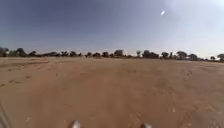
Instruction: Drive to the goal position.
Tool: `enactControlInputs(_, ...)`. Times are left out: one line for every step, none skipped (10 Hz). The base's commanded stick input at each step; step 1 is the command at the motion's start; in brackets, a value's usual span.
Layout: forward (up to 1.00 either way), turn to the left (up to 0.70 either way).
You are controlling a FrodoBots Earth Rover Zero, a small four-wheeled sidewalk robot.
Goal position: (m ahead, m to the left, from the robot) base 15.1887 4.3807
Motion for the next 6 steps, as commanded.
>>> enactControlInputs(0.7, 0.0)
enactControlInputs(0.7, 0.0)
enactControlInputs(0.7, 0.0)
enactControlInputs(0.7, 0.0)
enactControlInputs(0.7, 0.0)
enactControlInputs(0.7, 0.0)
